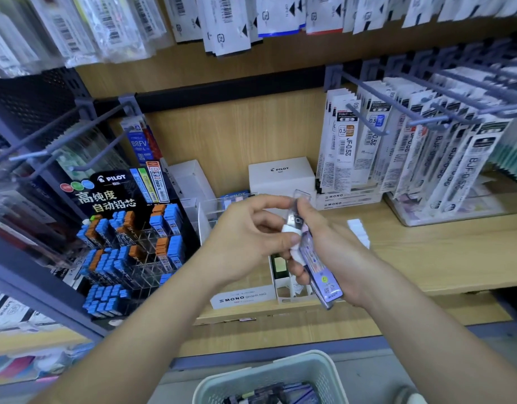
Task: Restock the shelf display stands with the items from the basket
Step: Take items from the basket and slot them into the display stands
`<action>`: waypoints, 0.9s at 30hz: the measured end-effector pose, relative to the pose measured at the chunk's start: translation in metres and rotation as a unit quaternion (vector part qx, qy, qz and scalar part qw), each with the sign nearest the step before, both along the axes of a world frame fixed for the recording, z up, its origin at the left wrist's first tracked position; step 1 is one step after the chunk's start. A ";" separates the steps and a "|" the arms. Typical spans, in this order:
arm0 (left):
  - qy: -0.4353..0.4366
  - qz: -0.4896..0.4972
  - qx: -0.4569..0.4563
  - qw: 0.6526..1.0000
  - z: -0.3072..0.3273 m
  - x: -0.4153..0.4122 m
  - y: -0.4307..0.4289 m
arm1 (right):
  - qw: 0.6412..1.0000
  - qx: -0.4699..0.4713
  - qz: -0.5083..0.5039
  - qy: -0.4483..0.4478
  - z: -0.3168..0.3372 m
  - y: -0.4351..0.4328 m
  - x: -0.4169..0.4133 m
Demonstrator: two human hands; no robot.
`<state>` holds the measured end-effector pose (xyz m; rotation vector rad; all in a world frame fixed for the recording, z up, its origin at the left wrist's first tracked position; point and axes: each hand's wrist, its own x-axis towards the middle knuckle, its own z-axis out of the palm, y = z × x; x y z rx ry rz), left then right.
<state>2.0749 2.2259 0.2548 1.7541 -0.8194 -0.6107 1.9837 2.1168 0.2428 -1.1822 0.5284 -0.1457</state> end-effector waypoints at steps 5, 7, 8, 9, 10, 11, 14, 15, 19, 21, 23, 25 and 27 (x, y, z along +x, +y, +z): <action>-0.024 -0.008 0.011 1.000 0.001 0.005 0.006 | 0.992 -0.122 -0.033 -0.021 0.001 -0.019 -0.009; -0.009 0.009 -0.008 1.000 0.000 0.003 0.002 | 0.990 -0.131 -0.043 -0.020 0.004 -0.029 -0.014; 0.016 0.035 -0.031 0.999 -0.001 0.003 -0.001 | 0.990 -0.128 -0.046 -0.021 0.004 -0.034 -0.017; 0.052 0.061 -0.059 0.995 -0.002 0.002 -0.004 | 0.991 -0.125 -0.044 -0.020 0.005 -0.039 -0.020; 0.089 0.082 -0.086 0.989 -0.003 0.003 -0.008 | 0.991 -0.124 -0.037 -0.017 0.005 -0.043 -0.022; 0.119 0.095 -0.109 0.982 -0.004 0.003 -0.012 | 0.992 -0.123 -0.027 -0.010 0.004 -0.047 -0.025; 0.153 0.104 -0.139 0.973 -0.008 0.001 -0.024 | 0.992 -0.127 0.005 0.015 0.000 -0.056 -0.034; 0.147 0.099 -0.139 0.974 -0.009 0.000 -0.028 | 0.991 -0.130 0.011 0.023 -0.001 -0.058 -0.037; 0.049 0.090 -0.106 0.989 -0.011 -0.002 -0.047 | 0.990 -0.086 -0.090 0.067 -0.002 -0.084 -0.050; -0.014 0.079 -0.074 0.994 -0.012 -0.004 -0.060 | 0.980 0.032 -0.190 0.056 -0.005 -0.103 -0.058; -0.069 0.057 -0.038 0.995 -0.017 -0.010 -0.075 | 0.955 0.171 -0.243 0.012 -0.010 -0.118 -0.068; -0.132 0.038 -0.004 0.991 -0.028 -0.019 -0.090 | 0.939 0.234 -0.253 -0.009 -0.013 -0.122 -0.078; -0.194 0.026 0.029 0.980 -0.038 -0.028 -0.102 | 0.930 0.256 -0.263 -0.023 -0.013 -0.122 -0.083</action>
